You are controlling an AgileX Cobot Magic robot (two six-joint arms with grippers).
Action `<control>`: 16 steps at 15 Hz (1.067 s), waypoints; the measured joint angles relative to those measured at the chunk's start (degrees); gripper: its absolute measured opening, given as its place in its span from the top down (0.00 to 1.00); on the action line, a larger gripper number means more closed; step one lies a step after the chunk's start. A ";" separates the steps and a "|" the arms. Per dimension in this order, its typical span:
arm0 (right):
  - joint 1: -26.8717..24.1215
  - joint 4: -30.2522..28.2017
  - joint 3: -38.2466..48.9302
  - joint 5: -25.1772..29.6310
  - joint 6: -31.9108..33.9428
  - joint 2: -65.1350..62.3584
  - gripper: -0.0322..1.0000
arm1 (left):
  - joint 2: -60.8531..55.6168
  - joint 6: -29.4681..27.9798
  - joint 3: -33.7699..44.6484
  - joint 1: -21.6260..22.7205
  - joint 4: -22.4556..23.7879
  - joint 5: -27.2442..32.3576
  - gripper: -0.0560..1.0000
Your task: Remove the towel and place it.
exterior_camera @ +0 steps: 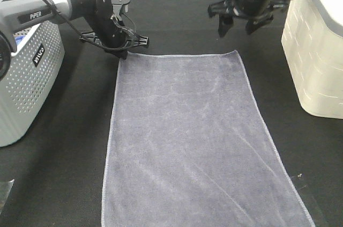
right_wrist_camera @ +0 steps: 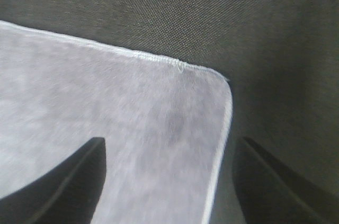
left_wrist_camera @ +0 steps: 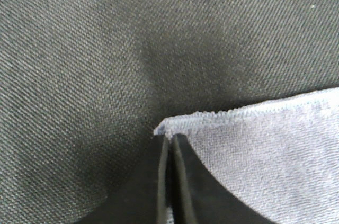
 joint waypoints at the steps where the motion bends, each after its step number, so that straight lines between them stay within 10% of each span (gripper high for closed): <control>1: 0.00 -0.46 0.00 -1.60 0.00 1.55 0.35 | 0.00 0.00 0.00 0.00 0.06 0.00 0.95; 16: -2.18 -3.50 -0.69 -11.00 1.60 12.32 0.54 | 0.00 1.32 0.00 0.00 0.11 -0.86 0.95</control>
